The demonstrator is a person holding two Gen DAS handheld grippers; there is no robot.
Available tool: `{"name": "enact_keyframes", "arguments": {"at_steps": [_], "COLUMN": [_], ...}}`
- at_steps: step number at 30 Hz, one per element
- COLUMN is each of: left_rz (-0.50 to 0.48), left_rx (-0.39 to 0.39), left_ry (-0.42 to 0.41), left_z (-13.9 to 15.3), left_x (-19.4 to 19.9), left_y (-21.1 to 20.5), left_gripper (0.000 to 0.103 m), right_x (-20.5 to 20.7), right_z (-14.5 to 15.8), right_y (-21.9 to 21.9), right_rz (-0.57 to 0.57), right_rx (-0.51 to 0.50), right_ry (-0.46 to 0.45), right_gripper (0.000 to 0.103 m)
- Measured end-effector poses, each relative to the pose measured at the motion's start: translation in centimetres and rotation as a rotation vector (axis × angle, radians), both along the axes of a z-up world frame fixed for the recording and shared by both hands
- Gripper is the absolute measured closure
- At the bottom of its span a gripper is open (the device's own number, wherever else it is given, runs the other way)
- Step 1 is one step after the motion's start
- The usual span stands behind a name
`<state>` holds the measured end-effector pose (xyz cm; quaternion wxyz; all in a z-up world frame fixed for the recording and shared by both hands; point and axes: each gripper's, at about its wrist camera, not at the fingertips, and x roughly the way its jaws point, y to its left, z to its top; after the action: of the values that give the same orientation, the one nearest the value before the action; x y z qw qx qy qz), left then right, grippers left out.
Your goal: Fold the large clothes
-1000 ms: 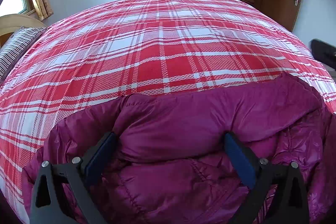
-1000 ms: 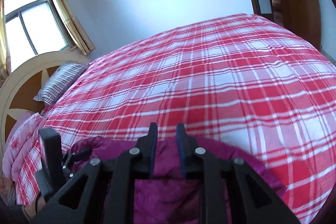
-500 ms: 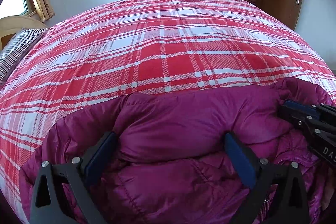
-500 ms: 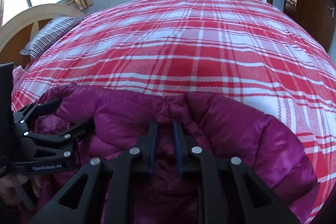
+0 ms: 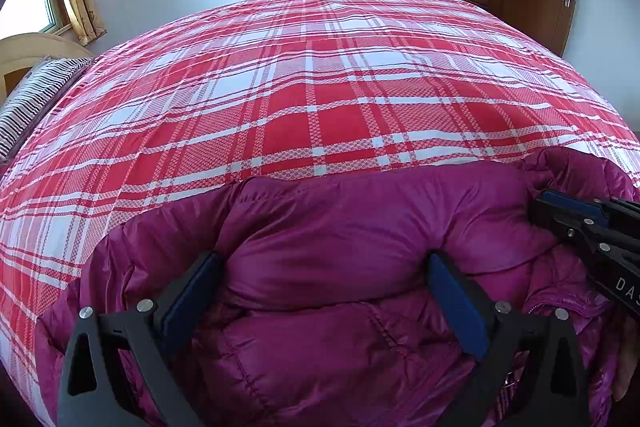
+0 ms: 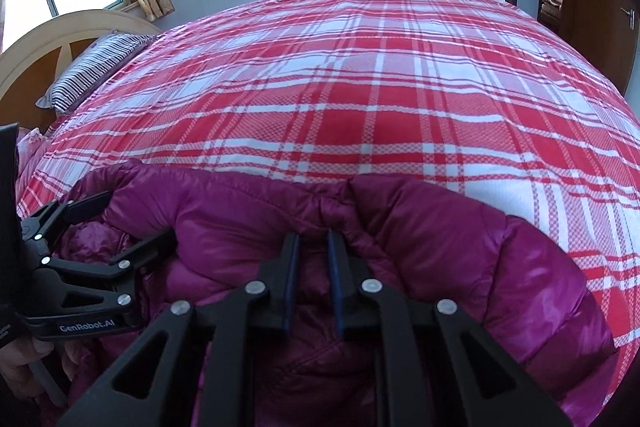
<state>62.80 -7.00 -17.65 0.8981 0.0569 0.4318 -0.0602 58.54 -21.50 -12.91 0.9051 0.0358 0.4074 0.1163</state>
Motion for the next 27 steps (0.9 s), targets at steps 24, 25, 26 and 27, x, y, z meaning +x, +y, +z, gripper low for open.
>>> {"name": "enact_keyframes", "arguments": {"at_steps": [24, 25, 26, 27], "left_rz": [0.001, 0.001, 0.001, 0.001], "left_rx": [0.009, 0.008, 0.009, 0.009], "left_ry": [-0.001, -0.001, -0.001, -0.001], "left_z": [-0.10, -0.10, -0.11, -0.11], "left_x": [0.04, 0.04, 0.04, 0.04], "left_y": [-0.04, -0.04, -0.07, -0.06], "left_gripper": [0.001, 0.001, 0.001, 0.001], "right_x": [0.03, 0.01, 0.01, 0.01], "right_z": [-0.06, -0.06, -0.07, -0.07], "right_y": [0.61, 0.66, 0.72, 0.72], "right_rz": [-0.004, -0.004, -0.005, -0.005], "right_rx": [-0.059, -0.062, -0.064, -0.064], "right_ry": [-0.009, -0.010, -0.011, -0.011], "right_gripper": [0.088, 0.088, 0.088, 0.088]}}
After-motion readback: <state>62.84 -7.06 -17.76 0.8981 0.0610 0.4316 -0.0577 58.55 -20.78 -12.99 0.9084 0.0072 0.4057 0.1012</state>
